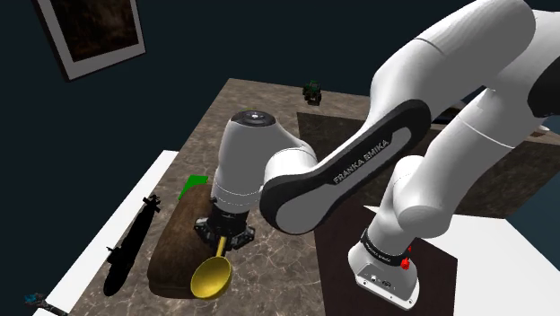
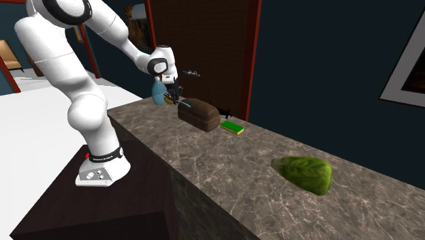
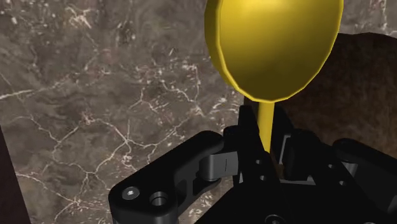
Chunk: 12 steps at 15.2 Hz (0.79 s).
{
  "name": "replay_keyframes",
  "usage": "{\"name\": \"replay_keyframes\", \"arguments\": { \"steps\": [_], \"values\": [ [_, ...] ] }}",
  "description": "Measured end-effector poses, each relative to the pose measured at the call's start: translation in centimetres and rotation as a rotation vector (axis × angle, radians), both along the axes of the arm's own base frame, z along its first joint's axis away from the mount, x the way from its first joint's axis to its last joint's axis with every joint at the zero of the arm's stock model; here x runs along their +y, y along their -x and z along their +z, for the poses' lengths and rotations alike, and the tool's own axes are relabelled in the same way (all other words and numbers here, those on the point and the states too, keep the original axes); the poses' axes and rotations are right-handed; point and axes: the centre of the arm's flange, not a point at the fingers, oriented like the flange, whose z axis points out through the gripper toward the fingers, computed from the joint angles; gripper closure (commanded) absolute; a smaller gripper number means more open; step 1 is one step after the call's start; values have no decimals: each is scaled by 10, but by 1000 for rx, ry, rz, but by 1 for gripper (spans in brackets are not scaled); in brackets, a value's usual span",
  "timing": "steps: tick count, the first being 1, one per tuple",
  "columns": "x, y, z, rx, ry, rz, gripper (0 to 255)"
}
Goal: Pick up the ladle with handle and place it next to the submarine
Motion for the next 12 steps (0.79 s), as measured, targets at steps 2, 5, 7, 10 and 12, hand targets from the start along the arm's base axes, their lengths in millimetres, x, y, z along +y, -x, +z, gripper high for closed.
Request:
{"name": "replay_keyframes", "arguments": {
  "steps": [2, 5, 7, 10, 12],
  "values": [
    [2, 1, -10, 0, 0, 0, 255],
    [3, 0, -25, 0, 0, -1, 255],
    [4, 0, -36, 1, -1, -1, 255],
    [4, 0, -51, 0, -1, 0, 255],
    [4, 0, -62, 0, -1, 0, 255]
  ]
}}
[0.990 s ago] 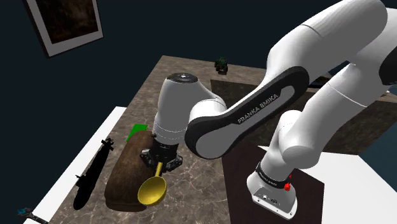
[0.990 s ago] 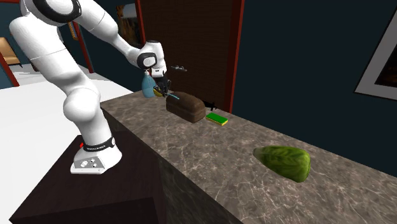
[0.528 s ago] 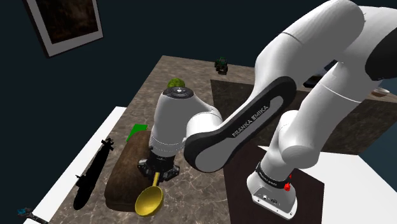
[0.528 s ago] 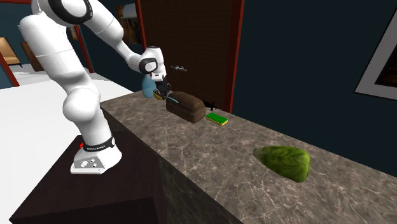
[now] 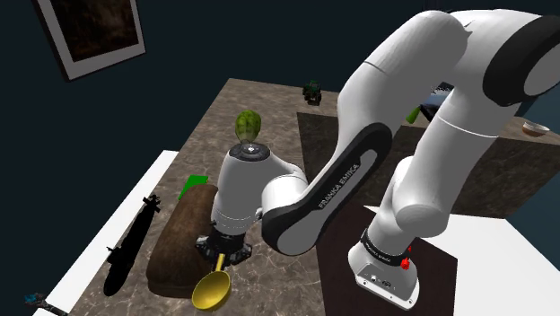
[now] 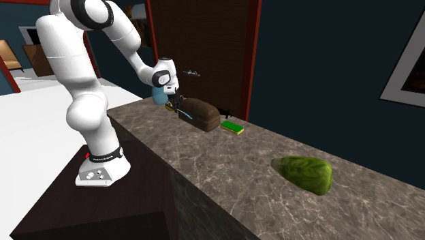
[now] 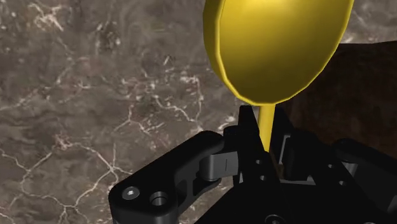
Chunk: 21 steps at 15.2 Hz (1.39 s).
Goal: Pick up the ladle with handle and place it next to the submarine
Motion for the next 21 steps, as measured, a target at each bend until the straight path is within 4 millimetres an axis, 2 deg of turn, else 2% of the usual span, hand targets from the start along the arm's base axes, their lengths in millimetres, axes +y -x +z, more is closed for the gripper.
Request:
{"name": "replay_keyframes", "arguments": {
  "steps": [4, 9, 12, 15, 17, 18, 21],
  "values": [
    [3, -2, -16, -16, -9, 3, 255],
    [6, 0, -20, -73, -20, 3, 255],
    [11, -8, -29, -83, -55, 3, 255],
    [4, -2, -56, -16, -21, -4, 255],
    [1, -1, -61, -6, -7, -2, 255],
    [1, -1, -62, -4, -5, -2, 0],
    [0, 0, -63, 0, -1, 0, 0]
  ]
}}
